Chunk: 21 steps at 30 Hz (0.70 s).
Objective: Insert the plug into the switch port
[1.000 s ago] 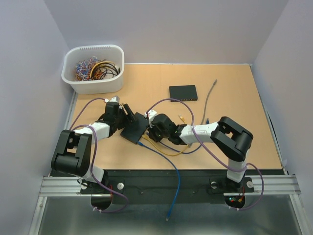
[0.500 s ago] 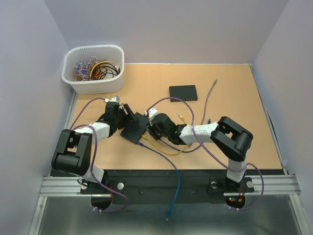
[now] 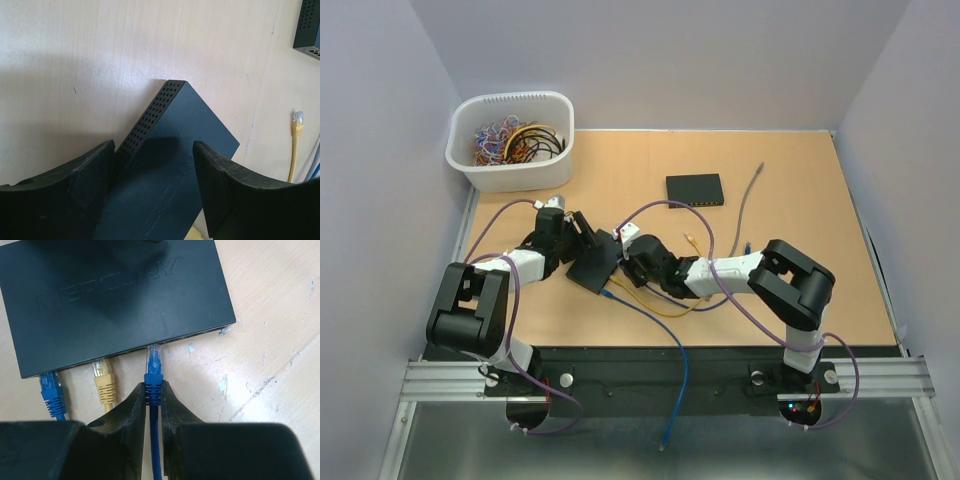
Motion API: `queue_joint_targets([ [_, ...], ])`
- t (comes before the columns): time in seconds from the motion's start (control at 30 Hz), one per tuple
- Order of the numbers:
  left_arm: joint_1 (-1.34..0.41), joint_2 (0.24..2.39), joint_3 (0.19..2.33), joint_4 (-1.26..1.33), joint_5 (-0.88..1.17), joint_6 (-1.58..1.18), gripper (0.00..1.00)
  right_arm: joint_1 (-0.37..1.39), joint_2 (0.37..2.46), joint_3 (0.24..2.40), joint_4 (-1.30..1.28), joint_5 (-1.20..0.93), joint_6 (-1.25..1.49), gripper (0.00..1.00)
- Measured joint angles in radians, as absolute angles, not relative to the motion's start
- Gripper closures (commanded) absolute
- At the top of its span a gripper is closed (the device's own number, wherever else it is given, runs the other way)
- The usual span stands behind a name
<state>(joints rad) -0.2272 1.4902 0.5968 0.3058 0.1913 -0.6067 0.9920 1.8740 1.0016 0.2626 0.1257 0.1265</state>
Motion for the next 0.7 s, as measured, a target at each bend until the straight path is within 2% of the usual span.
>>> queue_joint_targets([
  [0.7, -0.22, 1.525, 0.602, 0.363, 0.203, -0.598, 0.27, 0.999, 1.924, 1.042, 0.258, 0.26, 0.073, 1.0],
])
